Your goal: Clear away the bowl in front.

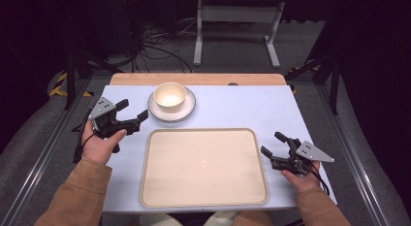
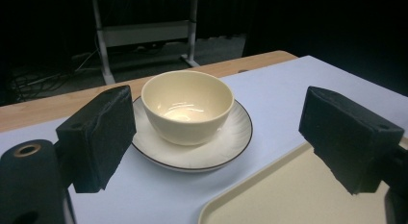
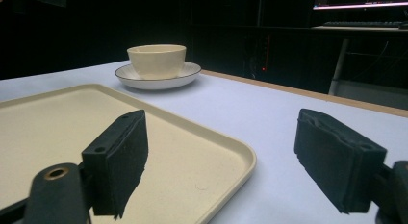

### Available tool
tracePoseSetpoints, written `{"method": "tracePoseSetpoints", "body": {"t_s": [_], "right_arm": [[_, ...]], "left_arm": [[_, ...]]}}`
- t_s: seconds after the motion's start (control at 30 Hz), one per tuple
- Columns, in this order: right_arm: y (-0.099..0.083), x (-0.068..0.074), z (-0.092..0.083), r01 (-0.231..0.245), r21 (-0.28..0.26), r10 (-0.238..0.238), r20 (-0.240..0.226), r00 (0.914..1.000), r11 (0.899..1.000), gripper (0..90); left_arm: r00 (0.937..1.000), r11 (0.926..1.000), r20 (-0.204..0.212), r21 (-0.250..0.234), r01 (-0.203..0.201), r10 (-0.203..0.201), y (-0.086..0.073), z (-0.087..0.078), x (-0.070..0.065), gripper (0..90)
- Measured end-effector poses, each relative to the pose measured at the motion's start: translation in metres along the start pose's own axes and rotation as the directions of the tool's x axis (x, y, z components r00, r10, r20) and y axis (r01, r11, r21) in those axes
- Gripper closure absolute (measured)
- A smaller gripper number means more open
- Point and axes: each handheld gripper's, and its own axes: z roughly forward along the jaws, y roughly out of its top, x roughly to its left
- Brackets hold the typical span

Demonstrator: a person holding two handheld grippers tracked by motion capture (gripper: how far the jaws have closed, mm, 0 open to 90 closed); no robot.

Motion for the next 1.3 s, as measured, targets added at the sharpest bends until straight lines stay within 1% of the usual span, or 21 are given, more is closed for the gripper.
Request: {"method": "tracePoseSetpoints", "body": {"t_s": [0.13, 0.17, 0.2, 0.27, 0.4, 0.73, 0.97, 1.0, 1.03, 1.1, 1.13, 1.2, 1.3], "right_arm": [[0.000, 0.000, 0.000, 0.000, 0.001, 0.000, 0.000, 1.0000, 1.000, 19.9], [0.000, 0.000, 0.000, 0.000, 0.002, 0.000, -0.001, 1.0000, 1.000, 20.0], [0.000, 0.000, 0.000, 0.000, 0.002, 0.000, -0.001, 1.0000, 1.000, 20.0], [0.000, 0.000, 0.000, -0.003, 0.001, 0.003, -0.001, 1.0000, 1.000, 20.0], [0.000, 0.000, 0.000, -0.003, 0.000, 0.003, -0.002, 1.0000, 1.000, 20.0], [0.000, -0.001, 0.000, -0.008, -0.001, 0.008, -0.001, 1.0000, 1.000, 20.0], [0.000, -0.001, 0.000, -0.015, -0.003, 0.015, 0.002, 0.9999, 1.000, 19.9], [0.000, -0.001, 0.000, -0.015, -0.003, 0.015, 0.002, 0.9999, 1.000, 19.9], [0.000, -0.002, 0.000, -0.018, -0.004, 0.018, 0.002, 0.9998, 1.000, 19.9], [0.000, -0.002, 0.000, -0.018, -0.004, 0.018, 0.003, 0.9998, 1.000, 19.9], [0.000, -0.002, 0.000, -0.019, -0.007, 0.019, 0.004, 0.9998, 1.000, 20.0], [0.000, -0.002, 0.000, -0.019, -0.007, 0.019, 0.003, 0.9998, 1.000, 19.9], [0.000, -0.002, 0.000, -0.019, -0.008, 0.019, 0.004, 0.9998, 1.000, 20.0]], "left_arm": [[1.0000, 1.0000, -0.008, 0.001, -0.002, 0.002, 0.003, 0.006, 0.003, 13.0], [0.9999, 1.0000, -0.014, 0.004, 0.001, -0.001, 0.005, 0.010, 0.006, 12.9], [0.9999, 1.0000, -0.014, 0.004, 0.001, -0.001, 0.005, 0.010, 0.006, 12.9], [0.9998, 0.9999, -0.019, 0.001, 0.011, -0.011, 0.008, 0.015, 0.010, 12.9], [0.9994, 0.9998, -0.031, -0.002, 0.018, -0.018, 0.013, 0.023, 0.014, 12.8], [0.9985, 0.9993, -0.042, -0.012, 0.034, -0.034, 0.026, 0.042, 0.025, 12.8], [0.9977, 0.9991, -0.053, 0.004, 0.043, -0.042, 0.033, 0.055, 0.033, 12.5], [0.9977, 0.9991, -0.053, 0.004, 0.043, -0.042, 0.033, 0.055, 0.033, 12.4], [0.9973, 0.9989, -0.057, 0.007, 0.046, -0.046, 0.034, 0.058, 0.035, 12.3], [0.9973, 0.9988, -0.057, 0.013, 0.047, -0.046, 0.035, 0.060, 0.036, 12.2], [0.9972, 0.9987, -0.058, 0.016, 0.048, -0.047, 0.036, 0.064, 0.038, 12.1], [0.9970, 0.9985, -0.059, 0.014, 0.052, -0.051, 0.036, 0.065, 0.038, 12.2], [0.9966, 0.9984, -0.066, 0.024, 0.051, -0.050, 0.038, 0.072, 0.041, 12.1]]}}
